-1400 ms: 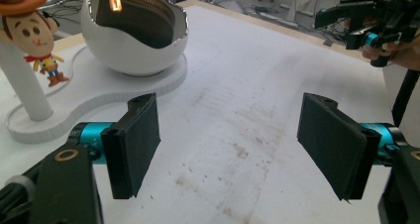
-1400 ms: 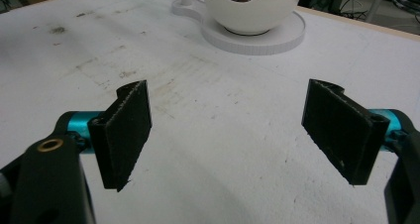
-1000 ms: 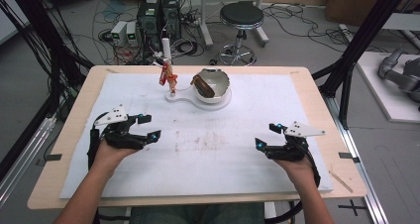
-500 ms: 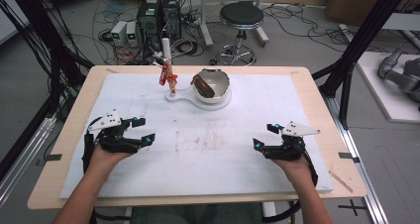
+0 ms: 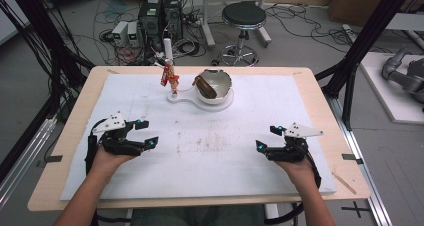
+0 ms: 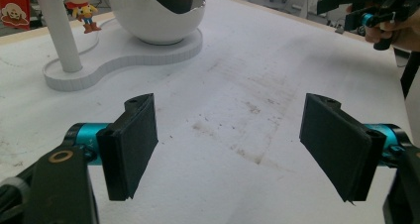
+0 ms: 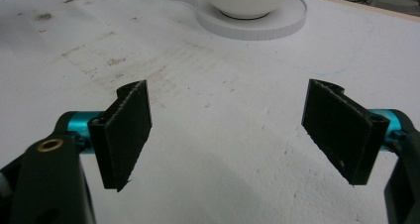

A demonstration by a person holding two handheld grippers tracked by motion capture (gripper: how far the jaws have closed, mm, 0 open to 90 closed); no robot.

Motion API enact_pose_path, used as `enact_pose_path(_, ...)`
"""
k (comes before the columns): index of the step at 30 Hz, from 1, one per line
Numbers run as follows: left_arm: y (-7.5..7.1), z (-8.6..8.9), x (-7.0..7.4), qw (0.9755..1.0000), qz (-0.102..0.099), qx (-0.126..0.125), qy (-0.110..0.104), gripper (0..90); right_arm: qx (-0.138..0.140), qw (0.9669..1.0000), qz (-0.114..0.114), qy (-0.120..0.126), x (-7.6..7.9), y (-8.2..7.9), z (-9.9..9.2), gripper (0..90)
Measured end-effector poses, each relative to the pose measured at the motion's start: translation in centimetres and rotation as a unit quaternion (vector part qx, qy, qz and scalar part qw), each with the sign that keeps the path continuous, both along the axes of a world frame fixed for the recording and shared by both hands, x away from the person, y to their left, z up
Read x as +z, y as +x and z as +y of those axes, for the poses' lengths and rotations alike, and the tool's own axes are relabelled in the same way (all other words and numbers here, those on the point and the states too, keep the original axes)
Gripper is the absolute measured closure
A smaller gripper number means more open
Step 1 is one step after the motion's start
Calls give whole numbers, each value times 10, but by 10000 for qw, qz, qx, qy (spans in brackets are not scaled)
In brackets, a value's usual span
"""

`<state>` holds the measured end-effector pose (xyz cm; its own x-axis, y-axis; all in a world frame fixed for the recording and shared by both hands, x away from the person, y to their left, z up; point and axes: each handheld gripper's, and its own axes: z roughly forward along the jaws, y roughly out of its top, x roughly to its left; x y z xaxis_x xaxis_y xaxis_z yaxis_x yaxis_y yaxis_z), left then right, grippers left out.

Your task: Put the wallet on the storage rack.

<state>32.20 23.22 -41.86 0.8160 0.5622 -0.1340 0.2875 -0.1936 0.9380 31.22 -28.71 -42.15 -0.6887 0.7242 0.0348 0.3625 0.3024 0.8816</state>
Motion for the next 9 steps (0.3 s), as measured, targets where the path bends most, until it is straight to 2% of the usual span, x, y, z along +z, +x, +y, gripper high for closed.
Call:
enact_pose_path(7, 1, 2, -2, 10000, 24, 31, 4, 225, -13, 10000, -18, 5, 1, 1, -1, 196)
enact_pose_path(9, 1, 2, -3, 10000, 43, 28, 2, 225, -22, 10000, -90, 10, 3, 0, -3, 196)
